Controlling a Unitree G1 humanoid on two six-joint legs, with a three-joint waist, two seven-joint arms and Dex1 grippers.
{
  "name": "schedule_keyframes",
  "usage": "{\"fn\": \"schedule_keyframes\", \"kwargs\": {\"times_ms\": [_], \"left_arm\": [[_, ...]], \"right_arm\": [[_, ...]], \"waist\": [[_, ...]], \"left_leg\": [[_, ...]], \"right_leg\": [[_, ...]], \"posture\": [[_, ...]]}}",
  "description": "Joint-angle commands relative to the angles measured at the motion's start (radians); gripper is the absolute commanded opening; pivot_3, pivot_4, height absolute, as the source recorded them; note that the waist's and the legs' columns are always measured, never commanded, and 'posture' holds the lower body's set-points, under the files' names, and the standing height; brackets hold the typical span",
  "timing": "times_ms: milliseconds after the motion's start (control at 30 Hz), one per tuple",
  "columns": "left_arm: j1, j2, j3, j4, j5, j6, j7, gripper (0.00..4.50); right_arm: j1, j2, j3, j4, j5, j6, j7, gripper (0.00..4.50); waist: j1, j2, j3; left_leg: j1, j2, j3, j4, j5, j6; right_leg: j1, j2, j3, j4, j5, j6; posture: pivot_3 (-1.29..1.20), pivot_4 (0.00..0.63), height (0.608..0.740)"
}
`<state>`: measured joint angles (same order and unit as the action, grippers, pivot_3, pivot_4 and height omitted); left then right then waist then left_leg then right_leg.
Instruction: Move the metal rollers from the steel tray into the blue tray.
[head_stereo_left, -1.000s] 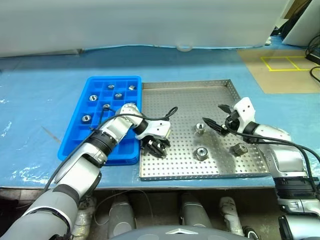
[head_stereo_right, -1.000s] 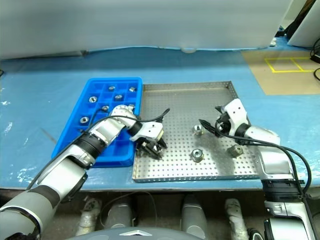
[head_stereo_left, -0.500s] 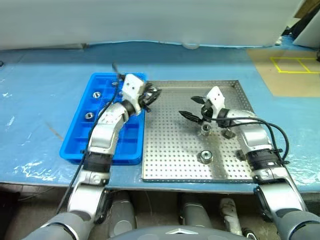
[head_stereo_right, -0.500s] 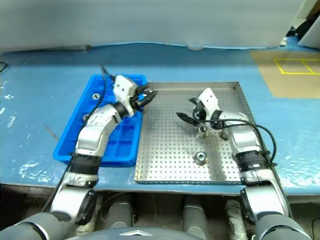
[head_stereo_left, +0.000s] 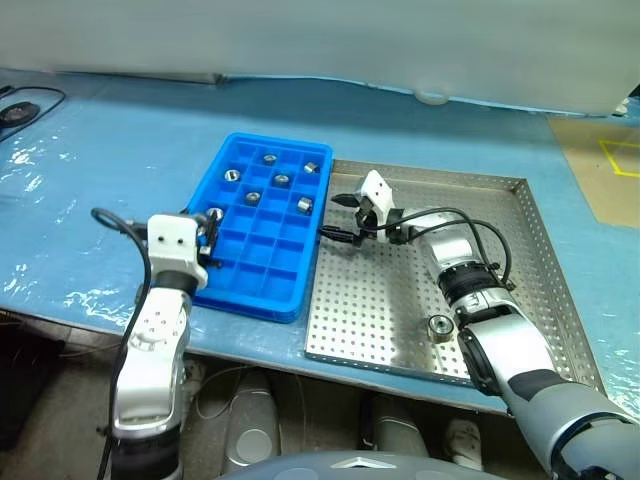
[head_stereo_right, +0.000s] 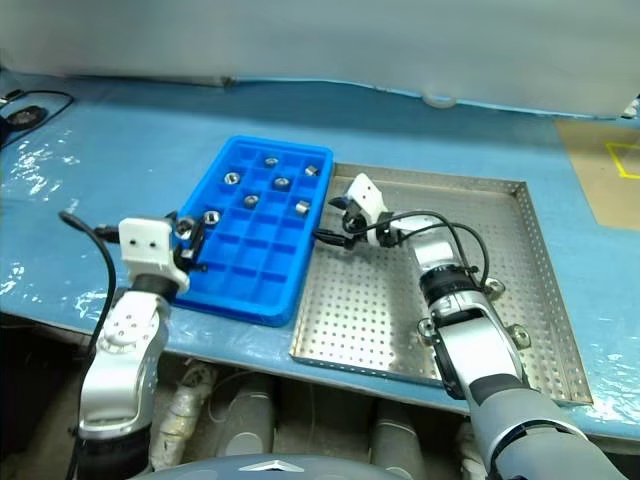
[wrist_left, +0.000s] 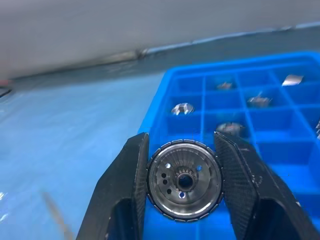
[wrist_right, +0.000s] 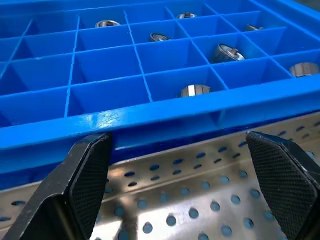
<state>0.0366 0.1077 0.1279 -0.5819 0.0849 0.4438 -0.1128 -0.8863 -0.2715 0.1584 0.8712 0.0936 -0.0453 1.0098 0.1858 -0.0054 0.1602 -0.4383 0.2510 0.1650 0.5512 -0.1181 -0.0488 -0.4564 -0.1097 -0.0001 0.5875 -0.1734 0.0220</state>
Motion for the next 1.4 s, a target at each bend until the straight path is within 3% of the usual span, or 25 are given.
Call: {"fn": "schedule_keyframes", "kwargs": {"times_ms": [33,333,567,800,1033,1233,1400], "left_arm": [[0.050,-0.016,-0.001,-0.079,0.020,0.029,0.045,1.67],[0.077,-0.032,0.006,-0.053,0.040,0.060,0.116,1.67],[-0.004,-0.082,0.107,-0.010,-0.020,0.065,0.190,1.67],[-0.042,-0.068,0.104,0.052,-0.039,0.084,0.183,1.67],[-0.080,-0.065,0.105,0.079,-0.065,0.072,0.183,3.94],[-0.200,-0.023,0.045,0.152,-0.195,-0.031,0.000,3.94],[-0.317,0.052,-0.043,0.282,-0.287,-0.080,-0.218,3.94]], "right_arm": [[-0.044,0.035,-0.003,0.044,-0.009,-0.060,0.028,4.50],[-0.034,0.038,-0.014,0.066,-0.027,-0.085,0.049,4.50],[-0.009,0.018,-0.020,0.054,-0.042,-0.080,0.036,4.50],[0.010,0.001,-0.044,0.001,-0.024,-0.052,0.041,4.50],[0.004,-0.026,-0.098,-0.038,0.023,-0.008,0.035,4.50],[0.045,-0.069,-0.168,-0.185,0.124,0.140,0.089,4.50],[0.165,-0.164,-0.168,-0.391,0.145,0.268,0.109,4.50]], "waist": [[0.004,0.000,0.000],[0.022,0.000,0.000],[0.024,0.000,0.000],[0.025,0.000,0.000],[0.023,0.001,0.000],[0.026,0.001,0.000],[0.017,0.001,0.000]], "left_leg": [[0.000,0.000,0.000,0.000,0.000,0.000],[0.000,0.001,-0.003,0.001,0.000,-0.001],[0.000,0.001,-0.003,0.001,0.000,-0.001],[0.000,0.000,-0.003,0.004,0.000,-0.001],[0.000,0.000,-0.004,0.004,0.000,-0.001],[-0.001,0.000,-0.005,0.007,0.001,-0.001],[-0.001,0.000,-0.004,0.010,0.000,-0.001]], "right_leg": [[0.000,0.000,0.000,0.000,0.000,0.000],[0.000,0.001,-0.002,0.001,0.000,0.000],[0.001,0.001,-0.002,0.002,0.000,0.000],[0.001,0.000,-0.002,0.002,0.000,0.000],[0.001,0.000,-0.002,0.002,0.000,0.000],[0.002,0.000,-0.002,0.004,0.001,-0.001],[0.002,0.000,-0.001,0.004,0.001,0.000]], "posture": [[0.51,0.150,0.740],[0.50,0.150,0.740],[0.46,0.150,0.740],[0.42,0.150,0.740],[0.38,0.150,0.740],[0.32,0.150,0.740],[0.20,0.150,0.740]]}}
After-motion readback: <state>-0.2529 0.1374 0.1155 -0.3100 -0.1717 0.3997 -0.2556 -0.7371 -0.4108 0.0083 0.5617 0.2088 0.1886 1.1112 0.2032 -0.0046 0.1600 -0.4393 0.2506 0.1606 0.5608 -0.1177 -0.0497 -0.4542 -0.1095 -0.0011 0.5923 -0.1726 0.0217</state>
